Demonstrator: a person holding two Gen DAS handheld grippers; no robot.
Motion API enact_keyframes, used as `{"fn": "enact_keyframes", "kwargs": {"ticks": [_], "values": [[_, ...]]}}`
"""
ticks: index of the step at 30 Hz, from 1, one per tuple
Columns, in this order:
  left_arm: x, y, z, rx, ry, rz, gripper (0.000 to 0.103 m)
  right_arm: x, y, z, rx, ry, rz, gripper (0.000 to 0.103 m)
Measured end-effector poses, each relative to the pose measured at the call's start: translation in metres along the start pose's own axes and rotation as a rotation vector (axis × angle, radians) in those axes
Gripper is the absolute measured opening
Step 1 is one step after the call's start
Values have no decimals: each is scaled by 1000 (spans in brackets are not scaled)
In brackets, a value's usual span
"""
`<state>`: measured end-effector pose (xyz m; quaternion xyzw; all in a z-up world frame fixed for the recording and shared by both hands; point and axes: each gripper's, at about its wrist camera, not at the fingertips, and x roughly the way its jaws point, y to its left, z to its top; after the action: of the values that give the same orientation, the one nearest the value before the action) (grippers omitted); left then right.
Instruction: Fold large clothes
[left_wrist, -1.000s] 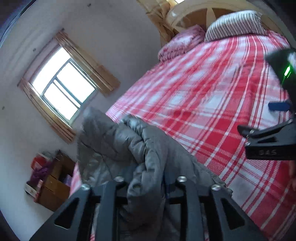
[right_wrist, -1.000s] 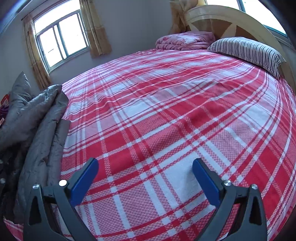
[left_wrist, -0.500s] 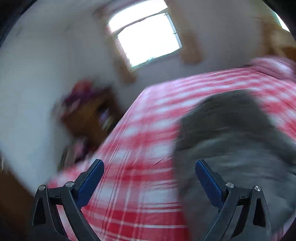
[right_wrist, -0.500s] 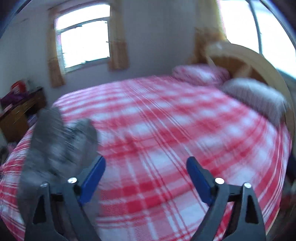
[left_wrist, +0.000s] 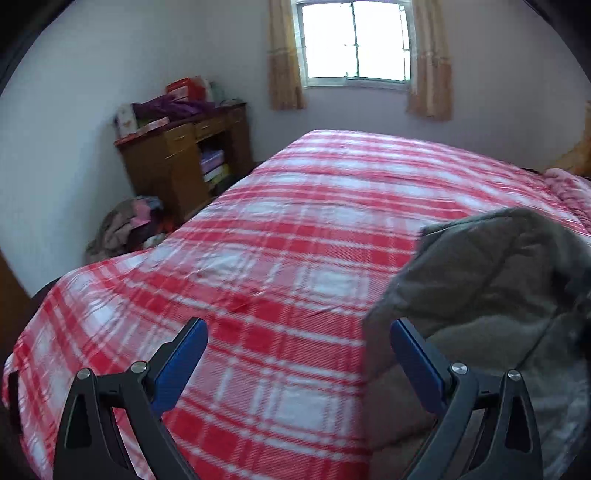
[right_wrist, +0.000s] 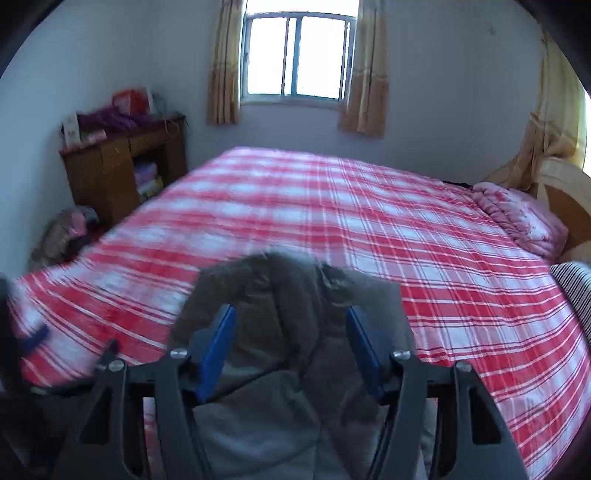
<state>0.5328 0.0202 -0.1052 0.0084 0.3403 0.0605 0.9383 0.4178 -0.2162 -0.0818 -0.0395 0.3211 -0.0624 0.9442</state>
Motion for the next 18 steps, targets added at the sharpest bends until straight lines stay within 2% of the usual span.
{"fn": "enact_keyframes", "kwargs": {"ticks": [5, 8, 12, 18], "values": [[6, -50, 12, 49, -20, -68, 99, 24, -51, -34, 84, 78, -45, 60], [4, -92, 12, 140, -47, -97, 99, 32, -80, -55, 151, 104, -59, 60], [9, -144, 1, 285, -65, -63, 99, 39, -104, -79, 209, 118, -65, 59], [21, -177, -17, 349, -76, -45, 99, 43, -132, -103, 307, 95, -63, 59]]}}
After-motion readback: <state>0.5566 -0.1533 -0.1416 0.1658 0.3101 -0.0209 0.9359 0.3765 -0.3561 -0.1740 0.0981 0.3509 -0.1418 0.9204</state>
